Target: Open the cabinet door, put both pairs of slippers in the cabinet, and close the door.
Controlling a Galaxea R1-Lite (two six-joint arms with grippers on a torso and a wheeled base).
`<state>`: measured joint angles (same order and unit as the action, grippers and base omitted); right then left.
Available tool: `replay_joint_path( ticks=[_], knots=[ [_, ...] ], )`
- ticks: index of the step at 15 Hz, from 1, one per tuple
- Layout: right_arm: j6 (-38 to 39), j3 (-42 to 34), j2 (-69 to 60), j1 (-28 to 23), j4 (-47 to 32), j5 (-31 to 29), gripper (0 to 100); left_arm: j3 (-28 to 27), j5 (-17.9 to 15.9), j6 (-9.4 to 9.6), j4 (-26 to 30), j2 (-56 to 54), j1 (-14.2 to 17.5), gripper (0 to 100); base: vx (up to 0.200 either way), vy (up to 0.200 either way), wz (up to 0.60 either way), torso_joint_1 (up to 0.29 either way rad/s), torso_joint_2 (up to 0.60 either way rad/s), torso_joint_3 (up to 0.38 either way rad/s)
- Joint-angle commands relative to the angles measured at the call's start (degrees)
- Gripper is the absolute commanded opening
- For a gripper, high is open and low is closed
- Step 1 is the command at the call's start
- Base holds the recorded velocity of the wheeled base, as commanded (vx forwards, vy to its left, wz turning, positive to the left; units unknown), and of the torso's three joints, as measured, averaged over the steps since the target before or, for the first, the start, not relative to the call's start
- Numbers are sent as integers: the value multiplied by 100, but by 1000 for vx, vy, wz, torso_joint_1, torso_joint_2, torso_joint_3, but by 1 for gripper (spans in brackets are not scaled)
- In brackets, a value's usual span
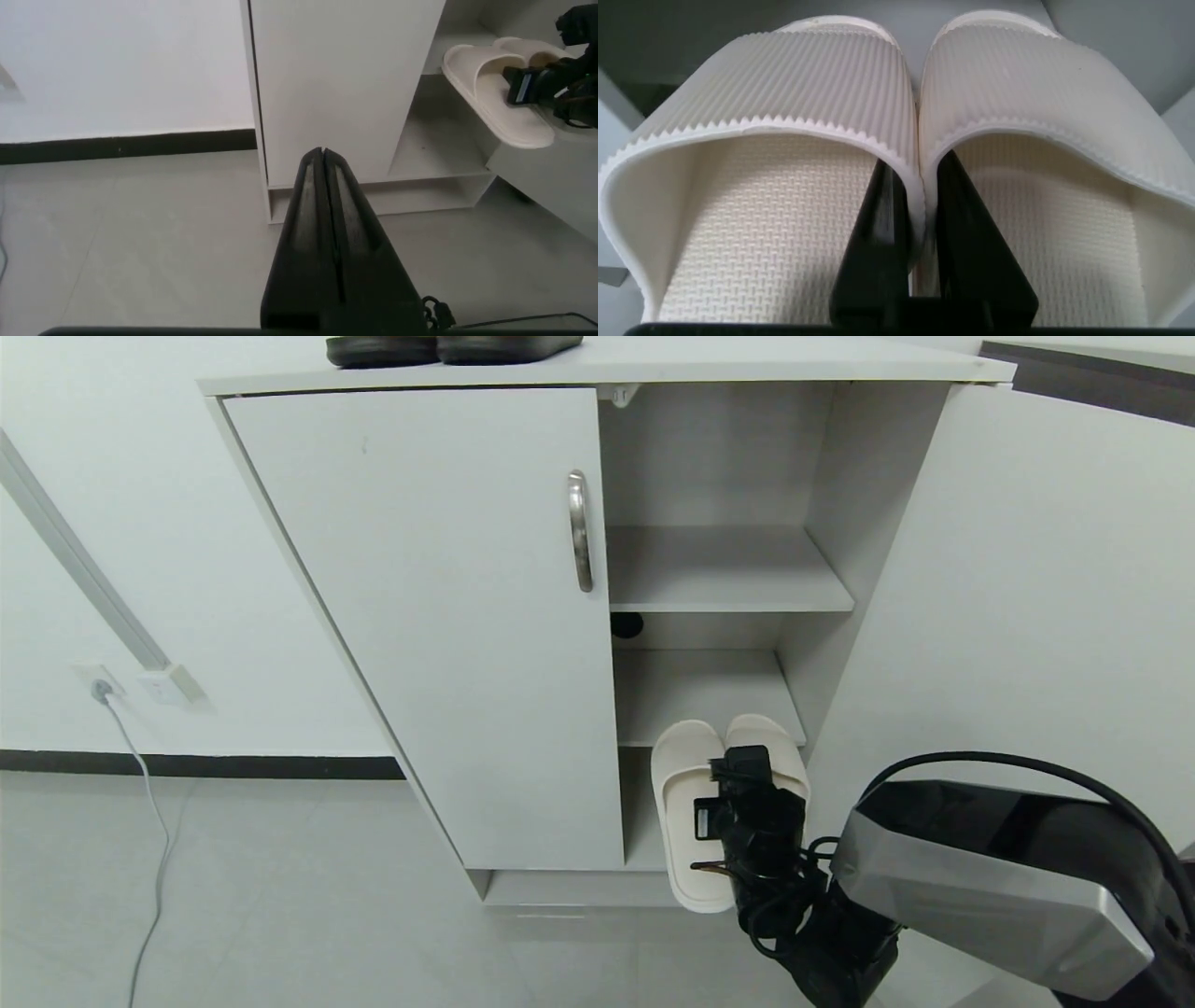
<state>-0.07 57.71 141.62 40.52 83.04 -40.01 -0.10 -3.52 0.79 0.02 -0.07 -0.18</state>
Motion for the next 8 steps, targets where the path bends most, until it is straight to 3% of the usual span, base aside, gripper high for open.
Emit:
replay_joint_path(
  ticks=[1,5,8],
  knots=[
    [-1,3,59,0,1,2,0,1,1,0,-2,7,1,0,0,0,0,0,0,0],
    [-1,3,76,-9,1,2,0,1,1,0,-2,7,1,0,0,0,0,0,0,0],
    [-1,21,68,-44,1,2,0,1,-8,-18,6,7,1,0,200,0,0,1,1,-1]
  ],
)
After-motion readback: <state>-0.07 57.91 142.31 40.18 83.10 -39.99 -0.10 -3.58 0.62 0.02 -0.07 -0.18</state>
